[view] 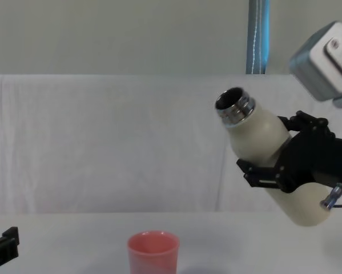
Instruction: Grasp the thermos with one hand and pour water into the cup lid.
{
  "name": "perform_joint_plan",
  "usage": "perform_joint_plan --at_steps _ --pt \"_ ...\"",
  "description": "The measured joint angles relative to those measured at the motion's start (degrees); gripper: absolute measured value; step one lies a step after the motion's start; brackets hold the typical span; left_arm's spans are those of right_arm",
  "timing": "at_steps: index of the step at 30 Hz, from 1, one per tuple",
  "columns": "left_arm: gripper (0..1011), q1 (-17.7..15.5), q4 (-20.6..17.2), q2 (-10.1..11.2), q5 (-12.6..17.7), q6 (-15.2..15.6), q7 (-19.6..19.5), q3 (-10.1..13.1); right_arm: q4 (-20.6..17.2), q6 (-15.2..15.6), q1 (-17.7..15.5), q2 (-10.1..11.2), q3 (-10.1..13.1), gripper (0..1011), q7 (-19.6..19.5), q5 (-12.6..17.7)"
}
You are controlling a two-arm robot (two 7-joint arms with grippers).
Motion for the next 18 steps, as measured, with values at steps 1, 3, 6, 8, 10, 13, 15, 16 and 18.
perform_joint_plan --at_steps 1,3,6,8,10,13,15,16,18 --pt "1001 0.0 0.0 0.0 0.0 0.0 0.0 0.0 0.2 -0.8 0.2 0.3 -0.5 961 -0.2 -1.4" --pt "1001 0.0 0.0 0.0 0.0 0.0 0.0 0.0 0.5 -1.5 0.4 0.5 -0.9 961 -0.3 -2.8" --pt "1001 0.0 0.0 0.0 0.0 0.0 0.0 0.0 1.1 -2.9 0.8 1.0 -1.9 961 -0.4 -5.1" --pt "1001 0.0 0.0 0.0 0.0 0.0 0.0 0.0 1.6 -4.0 1.1 1.3 -2.6 961 -0.4 -6.7" --pt "1001 0.0 0.0 0.0 0.0 0.0 0.0 0.0 1.9 -4.5 1.3 1.4 -3.0 961 -0.4 -7.4" --pt "1001 0.0 0.0 0.0 0.0 0.0 0.0 0.0 2.6 -5.0 1.7 1.3 -3.5 961 -0.3 -8.2" --pt "1001 0.0 0.0 0.0 0.0 0.0 0.0 0.0 3.2 -5.1 1.9 1.1 -3.8 961 -0.1 -8.4" --pt "1001 0.0 0.0 0.0 0.0 0.0 0.0 0.0 3.3 -5.2 2.0 1.0 -3.9 961 0.0 -8.4" --pt "1001 0.0 0.0 0.0 0.0 0.0 0.0 0.0 3.9 -5.2 2.2 0.7 -4.1 961 0.2 -8.6"
